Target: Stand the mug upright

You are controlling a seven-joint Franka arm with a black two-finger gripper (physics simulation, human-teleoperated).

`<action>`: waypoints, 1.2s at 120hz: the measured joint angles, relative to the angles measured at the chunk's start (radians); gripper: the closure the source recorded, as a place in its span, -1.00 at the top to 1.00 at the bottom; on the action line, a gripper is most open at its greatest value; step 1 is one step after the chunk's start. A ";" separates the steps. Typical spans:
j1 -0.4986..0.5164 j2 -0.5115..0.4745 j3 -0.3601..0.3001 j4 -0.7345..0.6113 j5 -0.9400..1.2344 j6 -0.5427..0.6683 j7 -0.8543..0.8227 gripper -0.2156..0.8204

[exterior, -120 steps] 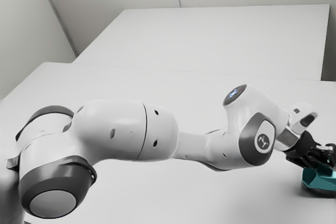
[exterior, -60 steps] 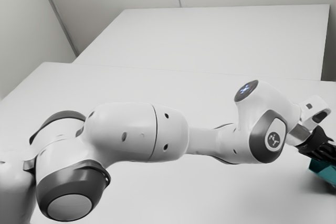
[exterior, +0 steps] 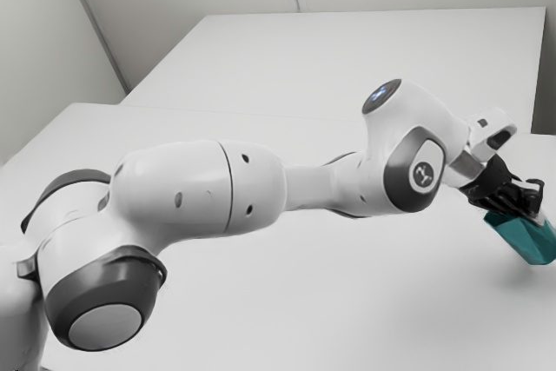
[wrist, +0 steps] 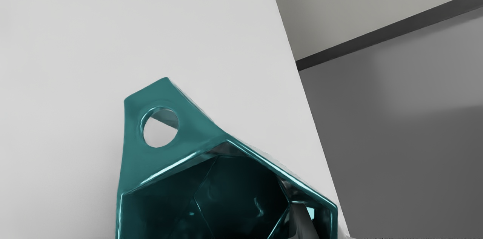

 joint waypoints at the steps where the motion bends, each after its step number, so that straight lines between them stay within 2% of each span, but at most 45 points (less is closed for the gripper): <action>1: 0.004 -0.007 0.004 -0.003 0.007 -0.010 0.000 -0.90; 8: 0.029 -0.062 0.021 -0.046 0.057 -0.070 -0.002 -0.91; 22: 0.106 -0.207 0.018 -0.227 0.166 -0.151 -0.005 -0.92; 40: 0.320 -0.331 -0.095 -0.363 0.371 -0.208 -0.016 -0.92; 60: 0.511 -0.443 -0.148 -0.440 0.545 -0.292 -0.030 -0.93; 89: 0.692 -0.531 -0.205 -0.538 0.762 -0.381 -0.060 -0.93; 118: 0.828 -0.551 -0.231 -0.577 0.837 -0.414 -0.082 -0.93; 144: 0.890 -0.575 -0.246 -0.622 0.868 -0.382 -0.099 -0.93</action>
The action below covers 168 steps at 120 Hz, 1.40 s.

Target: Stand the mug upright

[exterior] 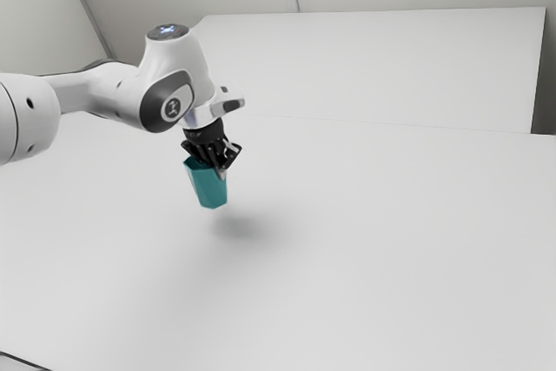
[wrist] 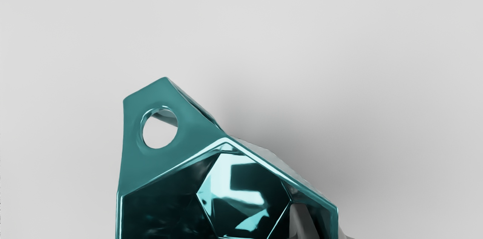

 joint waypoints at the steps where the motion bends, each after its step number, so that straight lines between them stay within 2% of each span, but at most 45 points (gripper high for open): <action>1: 0.001 0.001 0.000 0.000 0.001 0.004 -0.001 -0.93; 36: -0.015 0.005 -0.044 -0.073 0.001 0.102 -0.051 -0.93; 68: -0.090 -0.067 -0.061 -0.186 -0.001 0.134 -0.098 -0.93; 101: 0.002 -0.052 -0.081 -0.191 -0.001 0.234 -0.130 -0.93; 140: 0.108 -0.014 -0.080 -0.191 -0.001 0.264 -0.153 -0.93; 153: 0.107 -0.003 -0.081 -0.191 -0.001 0.263 -0.158 -0.93; 168: 0.052 -0.001 -0.081 -0.191 -0.001 0.256 -0.164 -0.93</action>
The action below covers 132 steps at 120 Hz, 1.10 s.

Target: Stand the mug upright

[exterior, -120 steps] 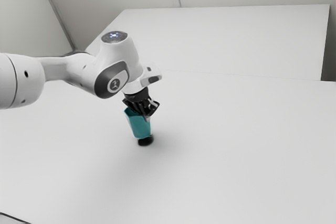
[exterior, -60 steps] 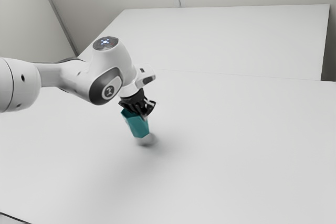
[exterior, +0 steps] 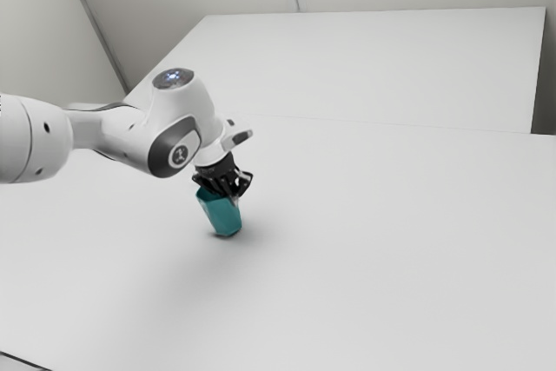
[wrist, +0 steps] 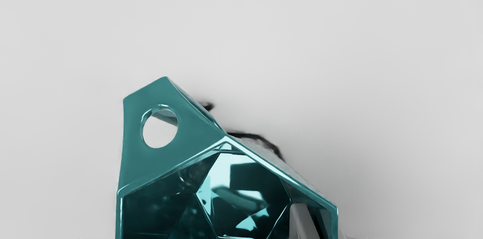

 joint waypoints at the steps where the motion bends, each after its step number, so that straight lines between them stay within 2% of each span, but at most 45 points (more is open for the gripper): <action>1: -0.005 0.000 0.000 0.000 0.000 -0.001 0.000 -0.93; 21: -0.081 0.005 0.000 -0.001 -0.002 -0.019 -0.010 -0.93; 43: -0.067 0.003 -0.001 -0.013 -0.004 -0.032 -0.026 -0.91; 71: -0.021 0.002 -0.008 -0.008 -0.009 -0.051 -0.036 -0.10; 84: -0.028 0.003 -0.008 0.000 -0.010 -0.055 -0.040 0.17; 105: -0.049 0.017 -0.008 0.053 -0.012 -0.070 -0.042 0.40; 132: -0.046 0.029 -0.010 0.176 -0.019 -0.149 -0.045 0.52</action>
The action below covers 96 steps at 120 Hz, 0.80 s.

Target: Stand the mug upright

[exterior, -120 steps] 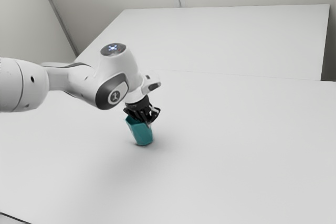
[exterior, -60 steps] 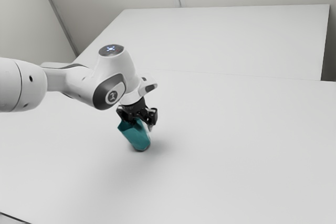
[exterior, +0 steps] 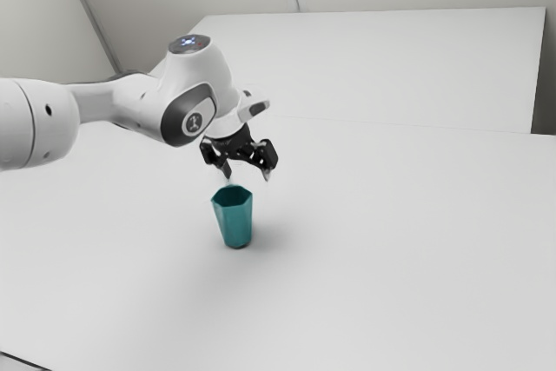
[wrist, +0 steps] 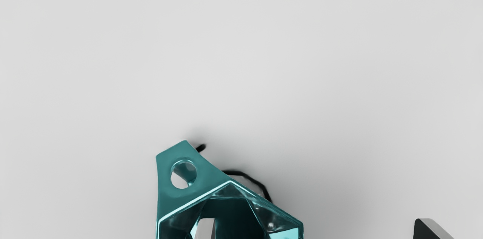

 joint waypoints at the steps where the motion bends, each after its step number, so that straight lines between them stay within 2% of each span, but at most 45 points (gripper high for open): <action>1: 0.001 0.000 -0.001 0.007 -0.001 -0.007 0.000 0.52; 25: -0.001 -0.009 -0.017 0.151 -0.030 -0.195 0.000 0.56; 60: -0.004 -0.102 -0.029 0.183 -0.038 -0.367 0.034 0.58; 85: -0.007 -0.076 -0.033 0.431 -0.039 -0.531 0.128 0.58; 96: -0.008 -0.061 -0.033 0.481 -0.039 -0.592 0.170 0.58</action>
